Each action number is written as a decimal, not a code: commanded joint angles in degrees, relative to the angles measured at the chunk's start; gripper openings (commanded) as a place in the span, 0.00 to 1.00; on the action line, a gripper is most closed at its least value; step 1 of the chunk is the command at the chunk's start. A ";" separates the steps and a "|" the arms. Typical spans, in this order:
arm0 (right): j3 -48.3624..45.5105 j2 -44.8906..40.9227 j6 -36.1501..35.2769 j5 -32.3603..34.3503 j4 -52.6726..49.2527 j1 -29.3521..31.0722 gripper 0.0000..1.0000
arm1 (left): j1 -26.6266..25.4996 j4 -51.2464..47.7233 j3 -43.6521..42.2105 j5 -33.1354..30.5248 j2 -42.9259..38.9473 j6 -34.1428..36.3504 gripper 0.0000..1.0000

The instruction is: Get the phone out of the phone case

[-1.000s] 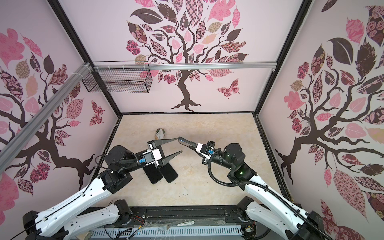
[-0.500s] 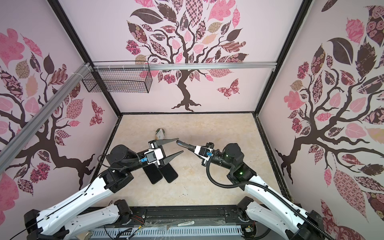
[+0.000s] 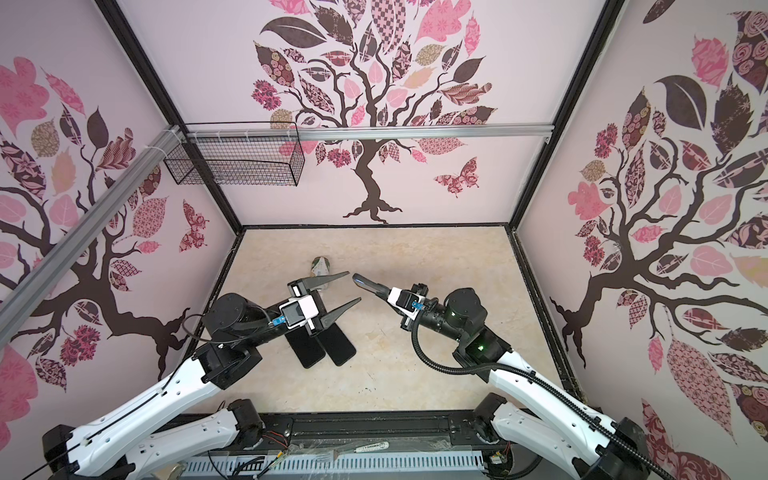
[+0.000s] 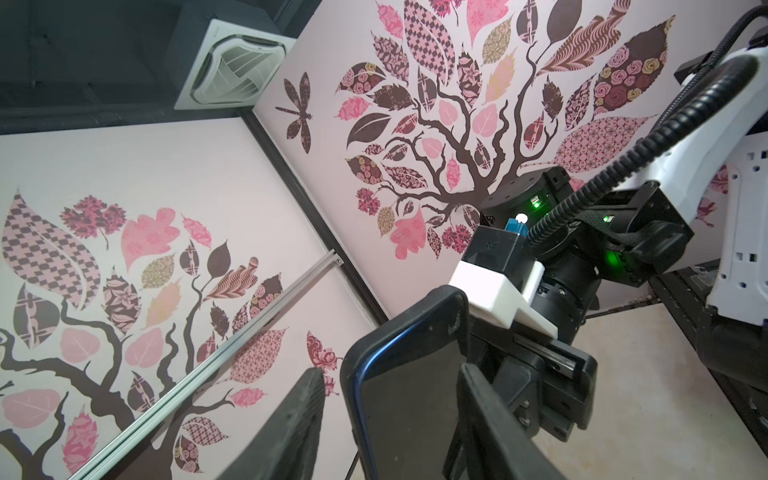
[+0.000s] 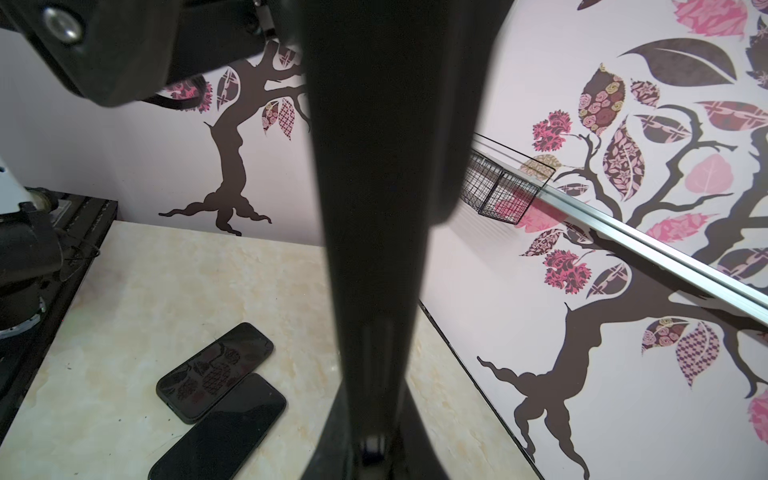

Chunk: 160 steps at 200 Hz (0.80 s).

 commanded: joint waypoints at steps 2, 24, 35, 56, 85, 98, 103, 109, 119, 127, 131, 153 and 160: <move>1.23 -0.76 2.22 1.37 5.06 0.08 0.00 | -0.12 1.03 -1.49 0.39 -0.07 -1.00 0.51; 1.38 -0.70 2.61 1.63 5.39 0.09 0.00 | -0.12 1.16 -1.55 1.13 0.04 -1.20 0.47; 1.38 -0.83 2.57 1.82 5.31 0.13 0.00 | -0.12 1.16 -1.57 1.41 0.09 -1.23 0.45; 1.50 -1.01 2.86 1.76 5.31 0.07 0.00 | -0.20 1.17 -1.76 2.07 0.25 -1.33 0.43; 1.60 -0.87 2.78 0.78 4.87 0.10 0.00 | -0.21 1.17 -1.51 2.67 0.74 -1.33 0.42; 1.64 -0.82 2.56 0.13 4.75 0.08 0.00 | -0.23 1.12 -1.42 2.82 1.02 -1.33 0.42; 1.65 -0.76 2.64 -0.14 4.74 0.08 0.00 | -0.28 1.08 -1.33 2.86 1.11 -1.31 0.42; 1.66 -0.73 2.58 -0.41 4.89 0.10 0.00 | -0.29 1.13 -1.33 2.88 1.30 -1.35 0.42; 1.73 -0.75 2.52 -0.85 4.87 0.07 0.00 | -0.21 1.08 -1.32 2.86 1.42 -1.24 0.42; 1.73 -0.76 2.50 -1.26 4.88 0.14 0.00 | -0.21 1.09 -1.33 2.78 1.43 -1.26 0.42; 1.73 -0.69 2.45 -1.38 4.90 0.12 0.00 | -0.21 1.09 -1.38 2.70 1.50 -1.26 0.42; 1.57 -0.96 2.20 -1.75 5.00 0.10 0.00 | -0.28 1.21 -1.37 2.18 1.51 -1.13 0.42; 1.34 -1.00 2.20 -1.43 5.22 0.10 0.00 | -0.22 1.41 -1.46 1.87 1.43 -1.11 0.42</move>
